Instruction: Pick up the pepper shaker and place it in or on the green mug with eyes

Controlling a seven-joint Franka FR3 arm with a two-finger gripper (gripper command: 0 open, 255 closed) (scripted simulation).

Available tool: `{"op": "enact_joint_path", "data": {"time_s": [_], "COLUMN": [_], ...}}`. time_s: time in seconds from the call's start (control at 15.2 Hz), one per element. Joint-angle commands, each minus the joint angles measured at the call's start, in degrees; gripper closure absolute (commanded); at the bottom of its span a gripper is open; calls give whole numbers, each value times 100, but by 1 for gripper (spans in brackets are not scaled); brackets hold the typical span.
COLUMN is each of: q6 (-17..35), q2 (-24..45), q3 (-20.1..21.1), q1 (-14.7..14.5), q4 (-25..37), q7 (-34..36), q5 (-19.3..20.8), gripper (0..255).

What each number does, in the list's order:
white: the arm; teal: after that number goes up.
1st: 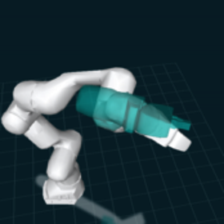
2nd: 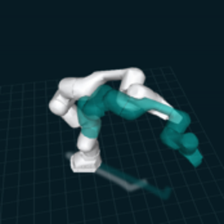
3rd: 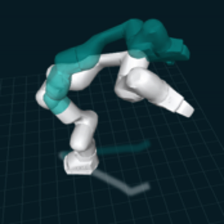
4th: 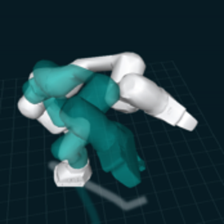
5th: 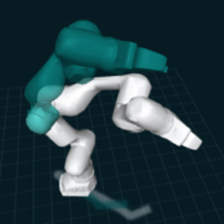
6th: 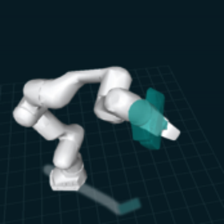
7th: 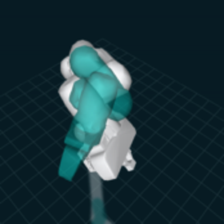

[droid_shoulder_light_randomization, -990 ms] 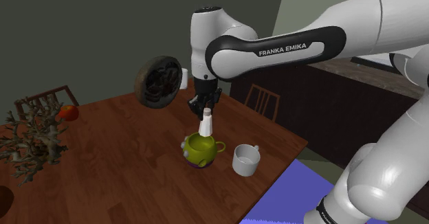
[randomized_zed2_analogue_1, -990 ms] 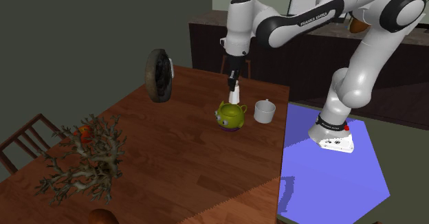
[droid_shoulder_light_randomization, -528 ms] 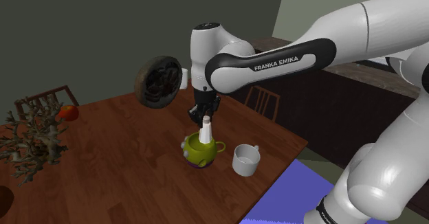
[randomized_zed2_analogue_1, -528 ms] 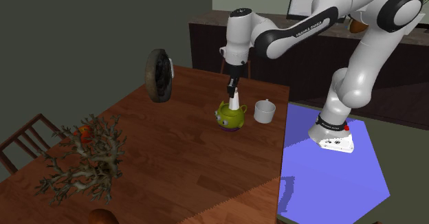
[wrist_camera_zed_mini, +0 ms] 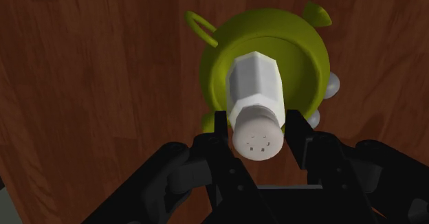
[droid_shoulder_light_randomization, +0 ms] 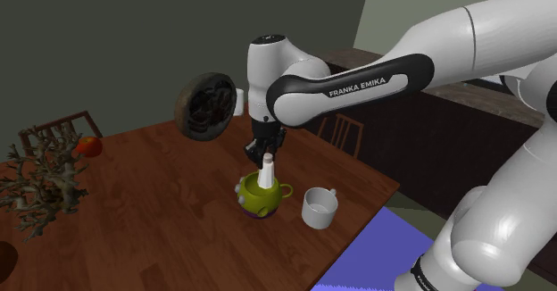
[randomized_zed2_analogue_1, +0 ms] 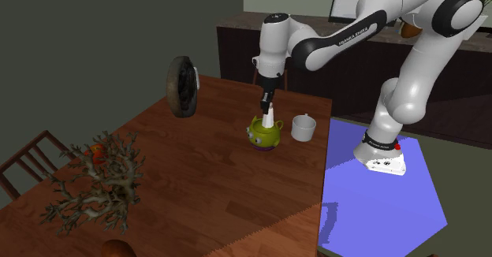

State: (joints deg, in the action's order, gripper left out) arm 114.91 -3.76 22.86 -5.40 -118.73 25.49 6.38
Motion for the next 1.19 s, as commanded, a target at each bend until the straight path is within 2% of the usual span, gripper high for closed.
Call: {"op": "enact_joint_path", "data": {"time_s": [0.0,0.07,0.4,0.66,1.12], "q6": [0,-1,0,-712,-712], "q2": [4,3,3,-149,-149], "q3": [0,0,-1,17,17], "q1": [0,0,1,-26,-26], "q4": [-2,-3,-3,570,570], "q7": [0,0,0,-64,-64], "q5": [0,0,0,-94,-94], "gripper": [255,0,0,0,0]}}
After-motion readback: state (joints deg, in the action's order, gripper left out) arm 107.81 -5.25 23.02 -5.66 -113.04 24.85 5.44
